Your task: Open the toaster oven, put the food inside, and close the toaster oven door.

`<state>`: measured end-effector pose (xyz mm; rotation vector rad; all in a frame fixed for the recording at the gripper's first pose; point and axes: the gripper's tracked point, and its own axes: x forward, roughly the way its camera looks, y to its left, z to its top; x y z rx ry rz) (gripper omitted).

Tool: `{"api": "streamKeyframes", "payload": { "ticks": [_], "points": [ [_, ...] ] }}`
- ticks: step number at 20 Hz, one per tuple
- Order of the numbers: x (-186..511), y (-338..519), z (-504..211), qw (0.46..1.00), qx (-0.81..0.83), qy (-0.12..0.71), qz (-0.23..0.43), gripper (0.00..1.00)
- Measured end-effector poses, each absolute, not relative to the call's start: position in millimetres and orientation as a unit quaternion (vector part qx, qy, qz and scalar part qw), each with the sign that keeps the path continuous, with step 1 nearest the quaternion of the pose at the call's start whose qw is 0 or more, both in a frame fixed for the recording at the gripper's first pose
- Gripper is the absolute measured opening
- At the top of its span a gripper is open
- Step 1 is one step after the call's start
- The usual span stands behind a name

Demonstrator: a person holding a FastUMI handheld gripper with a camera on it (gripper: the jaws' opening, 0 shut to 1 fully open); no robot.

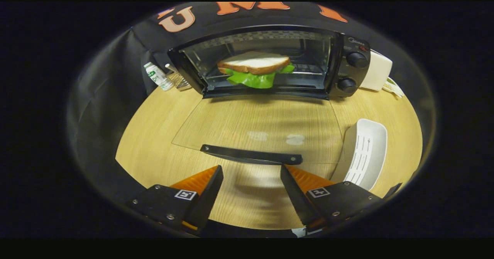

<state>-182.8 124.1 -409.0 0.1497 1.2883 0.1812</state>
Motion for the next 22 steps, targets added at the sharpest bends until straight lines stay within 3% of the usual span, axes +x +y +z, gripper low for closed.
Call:
{"api": "streamKeyframes", "payload": {
  "ticks": [9,22],
  "points": [
    [-170.4,121.7,-389.0,0.797,0.113,0.591,0.051,0.87],
    [-114.9,113.3,-322.4,0.867,0.041,0.493,0.057,0.86]
  ]
}}
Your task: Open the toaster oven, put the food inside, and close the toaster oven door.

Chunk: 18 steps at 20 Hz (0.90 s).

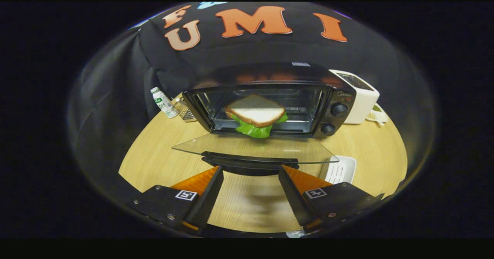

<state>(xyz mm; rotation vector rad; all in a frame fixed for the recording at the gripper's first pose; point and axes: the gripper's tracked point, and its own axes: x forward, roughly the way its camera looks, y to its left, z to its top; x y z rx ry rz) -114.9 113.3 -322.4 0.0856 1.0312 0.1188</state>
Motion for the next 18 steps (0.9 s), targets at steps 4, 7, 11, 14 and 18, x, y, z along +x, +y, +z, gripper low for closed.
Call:
{"api": "streamKeyframes", "payload": {
  "ticks": [4,7,11,14,18],
  "points": [
    [-92.3,109.9,-308.4,0.886,0.021,0.460,0.056,0.85],
    [-74.2,97.0,-305.5,0.895,-0.011,0.443,0.045,0.84],
    [-52.0,92.3,-318.7,0.891,0.019,0.452,0.031,0.85],
    [-28.9,91.9,-325.0,0.893,0.042,0.447,0.022,0.85],
    [1.0,94.5,-316.4,0.902,0.036,0.429,0.027,0.85]
  ]
}}
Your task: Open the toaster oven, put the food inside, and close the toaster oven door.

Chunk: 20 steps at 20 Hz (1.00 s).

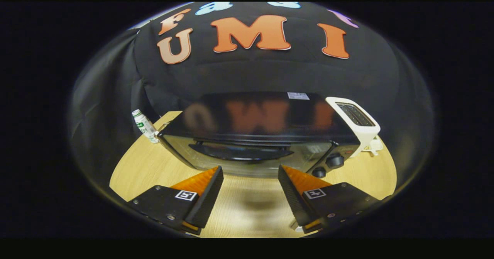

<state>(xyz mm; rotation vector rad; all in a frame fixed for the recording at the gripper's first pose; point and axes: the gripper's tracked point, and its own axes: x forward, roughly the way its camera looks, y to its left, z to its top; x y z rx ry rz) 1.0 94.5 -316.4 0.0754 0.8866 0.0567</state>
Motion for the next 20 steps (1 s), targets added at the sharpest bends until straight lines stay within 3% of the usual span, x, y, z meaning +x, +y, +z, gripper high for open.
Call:
{"api": "streamKeyframes", "payload": {
  "ticks": [9,20],
  "points": [
    [-9.2,84.2,-281.6,0.919,0.013,0.392,0.038,0.89],
    [11.1,41.0,-110.1,0.983,0.005,0.183,0.027,0.92]
  ]
}}
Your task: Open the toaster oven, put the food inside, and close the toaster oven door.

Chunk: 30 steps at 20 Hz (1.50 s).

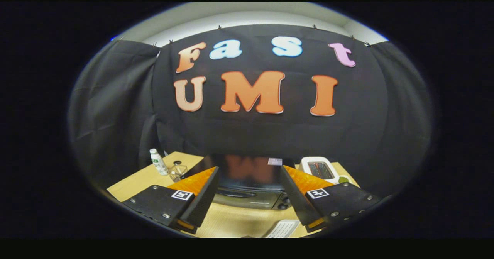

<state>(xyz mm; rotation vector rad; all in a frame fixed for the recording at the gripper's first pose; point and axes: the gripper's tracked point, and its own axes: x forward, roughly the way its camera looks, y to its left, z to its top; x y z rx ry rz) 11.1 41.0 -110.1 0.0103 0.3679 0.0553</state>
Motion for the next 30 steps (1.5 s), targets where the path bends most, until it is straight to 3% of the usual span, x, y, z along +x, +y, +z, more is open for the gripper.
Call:
{"api": "streamKeyframes", "payload": {
  "ticks": [8,30],
  "points": [
    [2.7,8.3,-36.6,0.995,-0.006,0.098,0.000,0.93],
    [-7.2,-4.9,-8.3,0.999,0.001,0.051,0.013,0.93]
  ]
}}
